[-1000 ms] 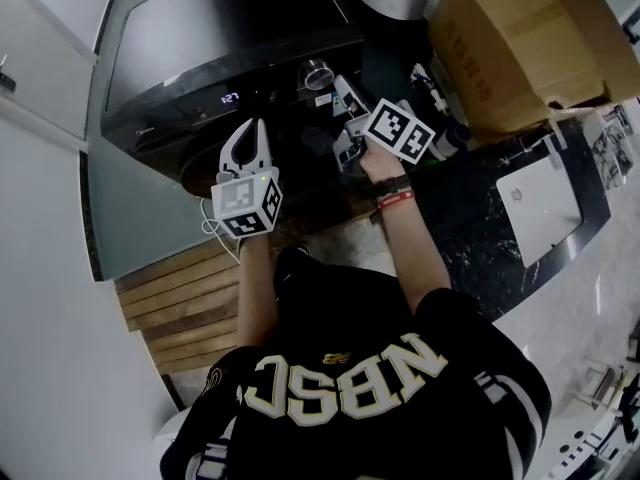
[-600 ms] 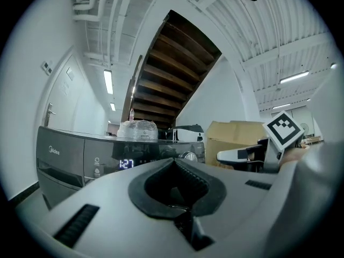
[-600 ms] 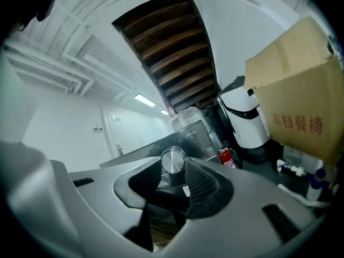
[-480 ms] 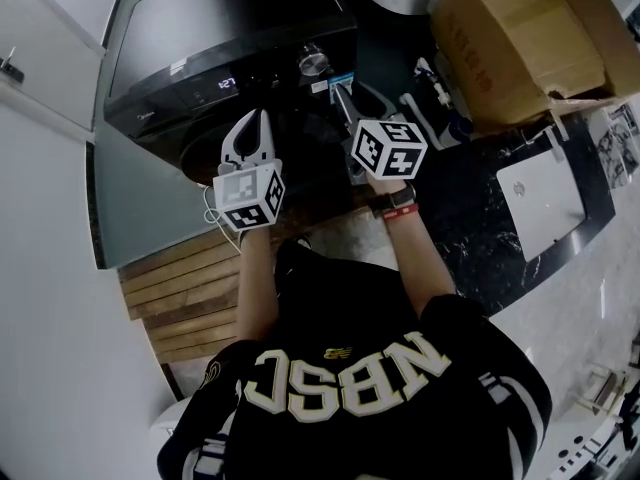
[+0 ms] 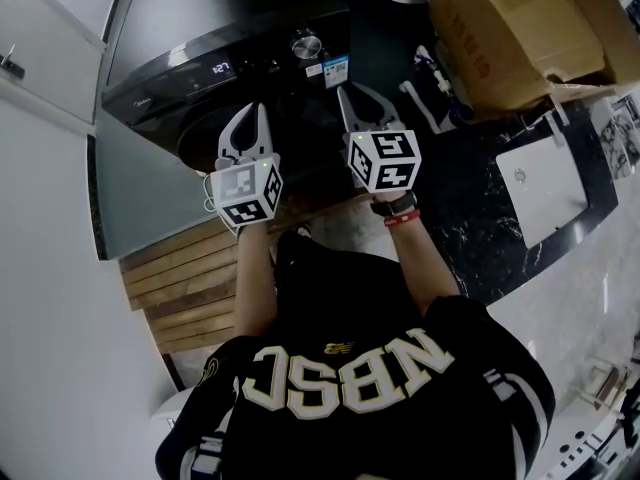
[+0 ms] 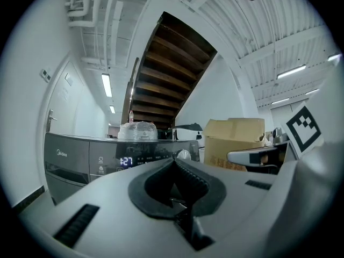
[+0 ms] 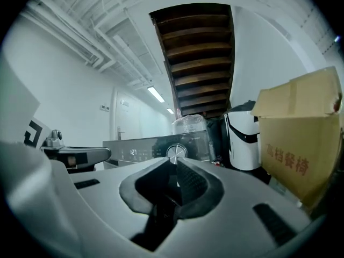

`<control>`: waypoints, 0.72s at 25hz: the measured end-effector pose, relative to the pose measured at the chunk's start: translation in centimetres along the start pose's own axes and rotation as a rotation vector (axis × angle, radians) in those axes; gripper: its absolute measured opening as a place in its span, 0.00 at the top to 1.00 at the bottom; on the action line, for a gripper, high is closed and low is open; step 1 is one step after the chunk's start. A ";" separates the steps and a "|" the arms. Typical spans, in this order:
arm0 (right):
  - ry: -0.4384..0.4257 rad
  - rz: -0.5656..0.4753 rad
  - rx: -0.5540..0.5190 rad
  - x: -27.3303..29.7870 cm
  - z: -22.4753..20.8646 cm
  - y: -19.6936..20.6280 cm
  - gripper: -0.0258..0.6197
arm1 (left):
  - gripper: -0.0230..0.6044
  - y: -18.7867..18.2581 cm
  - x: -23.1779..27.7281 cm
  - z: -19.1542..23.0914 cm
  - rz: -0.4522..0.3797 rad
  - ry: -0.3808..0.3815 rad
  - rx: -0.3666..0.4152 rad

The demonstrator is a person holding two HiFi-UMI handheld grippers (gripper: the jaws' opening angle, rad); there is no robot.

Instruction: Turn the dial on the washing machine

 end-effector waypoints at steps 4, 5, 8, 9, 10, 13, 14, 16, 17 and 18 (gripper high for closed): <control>0.000 -0.010 -0.022 -1.1 0.4 0.4 0.92 | 0.94 0.3 -0.6 -0.5 0.002 -0.002 0.006; -0.001 -0.013 -0.018 -1.4 0.4 0.4 0.93 | 0.94 0.3 -0.8 -0.7 0.002 -0.002 0.007; 0.002 -0.029 -0.008 -2.0 0.5 0.6 0.95 | 0.94 0.5 -1.2 -0.9 -0.002 -0.005 0.008; 0.001 -0.031 -0.009 -2.1 0.5 0.7 0.95 | 0.94 0.6 -1.3 -1.0 -0.002 -0.007 0.009; 0.001 -0.030 -0.013 -2.3 0.5 0.8 0.95 | 0.94 0.7 -1.4 -1.0 -0.002 -0.008 0.010; 0.007 -0.024 -0.026 -2.5 0.7 1.0 0.95 | 0.94 0.8 -1.8 -1.0 -0.003 -0.017 0.012; 0.010 -0.022 -0.029 -2.6 0.7 1.1 0.95 | 0.94 0.9 -1.9 -0.9 -0.005 -0.022 0.014; 0.014 -0.018 -0.039 -2.7 0.7 1.2 0.95 | 0.94 0.9 -2.2 -0.9 -0.010 -0.033 0.017; 0.016 -0.016 -0.045 -2.8 0.7 1.2 0.95 | 0.94 0.9 -2.4 -0.9 -0.012 -0.036 0.018; 0.018 -0.015 -0.050 -2.8 0.8 1.2 0.95 | 0.94 0.8 -2.5 -0.8 -0.015 -0.037 0.018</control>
Point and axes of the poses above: the fingertips, and each gripper's own axes: x forward along the fingers, z to its left, y out of its underside, the point moved 4 cm from there along -x, backward along the fingers, and after that the axes turned 11 degrees about z, right-handed, at the moved point
